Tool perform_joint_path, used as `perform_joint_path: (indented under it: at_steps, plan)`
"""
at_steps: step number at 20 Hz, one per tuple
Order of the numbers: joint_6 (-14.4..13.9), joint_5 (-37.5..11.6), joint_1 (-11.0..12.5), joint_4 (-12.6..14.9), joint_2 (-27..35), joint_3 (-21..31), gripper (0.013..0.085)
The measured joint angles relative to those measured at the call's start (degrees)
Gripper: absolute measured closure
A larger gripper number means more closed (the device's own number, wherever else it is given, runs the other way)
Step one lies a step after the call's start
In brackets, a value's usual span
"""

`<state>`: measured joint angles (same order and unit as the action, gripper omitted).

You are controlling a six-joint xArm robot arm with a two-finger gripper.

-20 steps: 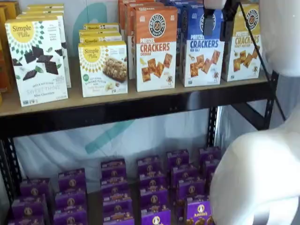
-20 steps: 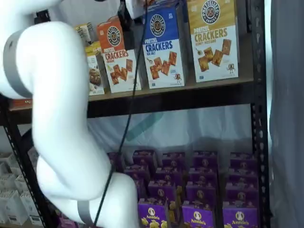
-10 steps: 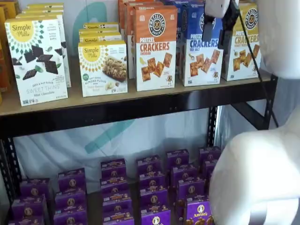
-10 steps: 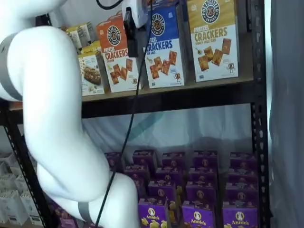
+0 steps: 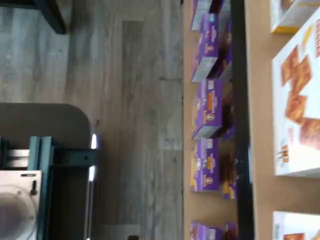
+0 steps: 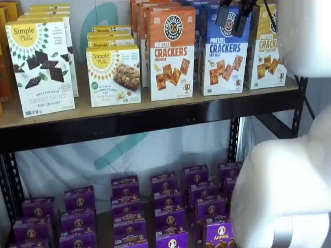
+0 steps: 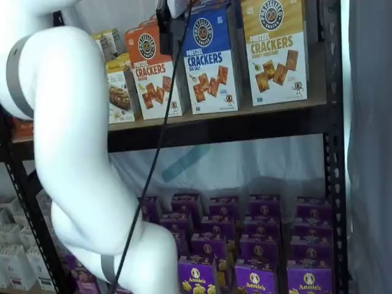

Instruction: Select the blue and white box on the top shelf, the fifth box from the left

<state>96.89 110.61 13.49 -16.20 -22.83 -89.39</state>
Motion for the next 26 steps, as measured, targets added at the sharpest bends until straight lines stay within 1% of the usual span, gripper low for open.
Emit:
perform_joint_path:
  at_steps: [2,5,7,10,13,16,19,21,26]
  plan:
    - [-0.41,-1.18,0.04,-1.12,-0.09,-0.05,0.013]
    - [-0.92,-2.07,0.77,-3.78,0.08,-0.43,0.013]
    - [-1.29,-1.5,0.88,-4.59,0.78,-1.56,0.013]
    - [-1.77,-0.62,0.76,-4.96,1.68,-3.15,0.013]
    - [-2.11,-0.95,1.33,-6.66,1.88,-3.66,0.013]
    - [-2.16,-3.65,2.19,-8.85,1.01,-2.45,0.013]
    - [-1.92,-9.16,2.81,-10.75,-1.31,0.92,0.013]
    - [-1.66,-13.12,2.82,-11.18,-2.7,3.05,0.013]
    - [-0.81,-15.56,3.46,-11.39,-2.27,3.19,0.013]
